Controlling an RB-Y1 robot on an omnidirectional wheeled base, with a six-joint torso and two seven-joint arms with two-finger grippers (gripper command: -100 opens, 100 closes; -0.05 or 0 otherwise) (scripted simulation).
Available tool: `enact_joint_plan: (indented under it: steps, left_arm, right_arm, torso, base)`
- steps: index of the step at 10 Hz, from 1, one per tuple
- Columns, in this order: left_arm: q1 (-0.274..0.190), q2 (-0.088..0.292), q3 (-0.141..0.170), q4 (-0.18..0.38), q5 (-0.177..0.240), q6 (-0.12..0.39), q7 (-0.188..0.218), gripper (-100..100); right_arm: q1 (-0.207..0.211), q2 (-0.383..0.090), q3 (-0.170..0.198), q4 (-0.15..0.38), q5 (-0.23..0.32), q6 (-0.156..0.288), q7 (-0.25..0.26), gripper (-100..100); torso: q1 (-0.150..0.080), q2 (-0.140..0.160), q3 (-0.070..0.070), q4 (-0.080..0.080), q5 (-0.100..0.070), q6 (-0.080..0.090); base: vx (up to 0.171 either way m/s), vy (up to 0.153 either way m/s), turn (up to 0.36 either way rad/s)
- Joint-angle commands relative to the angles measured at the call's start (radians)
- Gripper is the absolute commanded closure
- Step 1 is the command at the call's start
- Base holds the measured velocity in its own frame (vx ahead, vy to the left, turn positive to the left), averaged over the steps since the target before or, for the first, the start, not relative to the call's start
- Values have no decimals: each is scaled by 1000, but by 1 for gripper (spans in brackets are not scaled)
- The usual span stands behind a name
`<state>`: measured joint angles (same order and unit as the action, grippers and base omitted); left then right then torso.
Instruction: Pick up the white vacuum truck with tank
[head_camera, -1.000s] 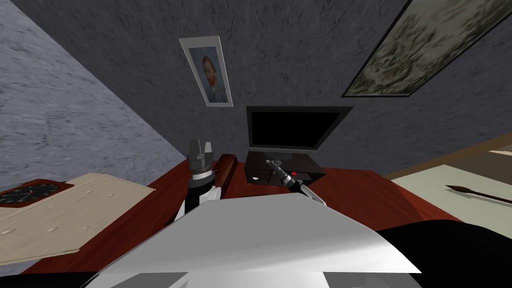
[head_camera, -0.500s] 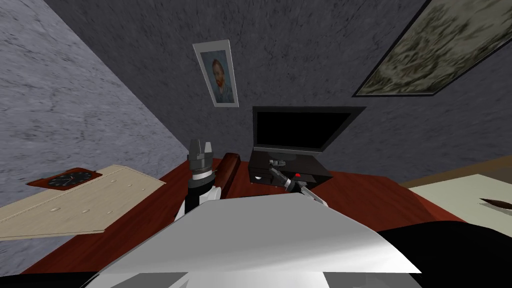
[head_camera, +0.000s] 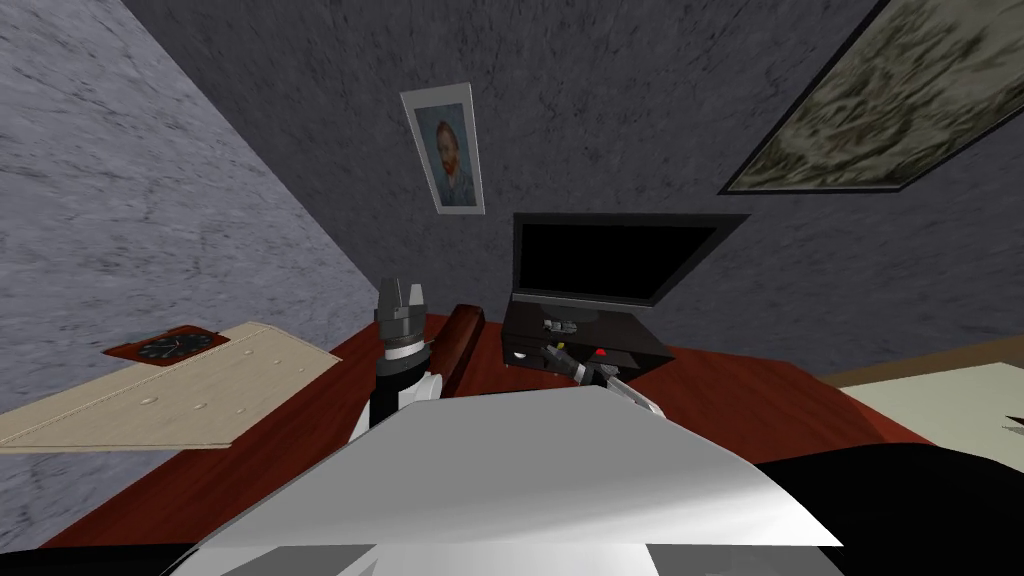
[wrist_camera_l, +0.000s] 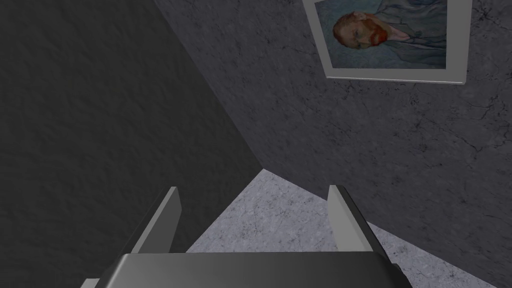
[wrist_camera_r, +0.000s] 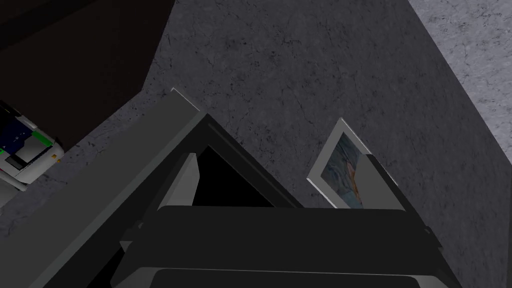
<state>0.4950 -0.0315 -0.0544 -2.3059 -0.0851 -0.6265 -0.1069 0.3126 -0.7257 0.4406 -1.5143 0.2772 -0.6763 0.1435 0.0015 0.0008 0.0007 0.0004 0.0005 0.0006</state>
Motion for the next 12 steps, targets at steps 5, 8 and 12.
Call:
enact_joint_plan:
  steps: [5, 8, 12]
  left_arm:
    - [0, 0, 0, 0, 0, 0, 0, 0]
    - [0, 0, 0, 0, 0, 0, 0, 0]
    - [0, 0, 0, 0, 0, 0, 0, 0]
  right_arm:
    - [-33, -82, 84, 138, 62, -17, 30, -100]
    - [-46, -125, 122, 224, 92, -27, 44, -100]
    - [-70, -213, 195, 336, 148, -46, 73, -100]
  torso:
    - [1, 0, 0, 0, 0, -1]
    - [1, 0, 0, 0, 0, -1]
    - [0, 0, 0, 0, 0, 0]
  base:
    - [-5, 54, 105]
    - [1, 46, 99]
    - [11, 57, 113]
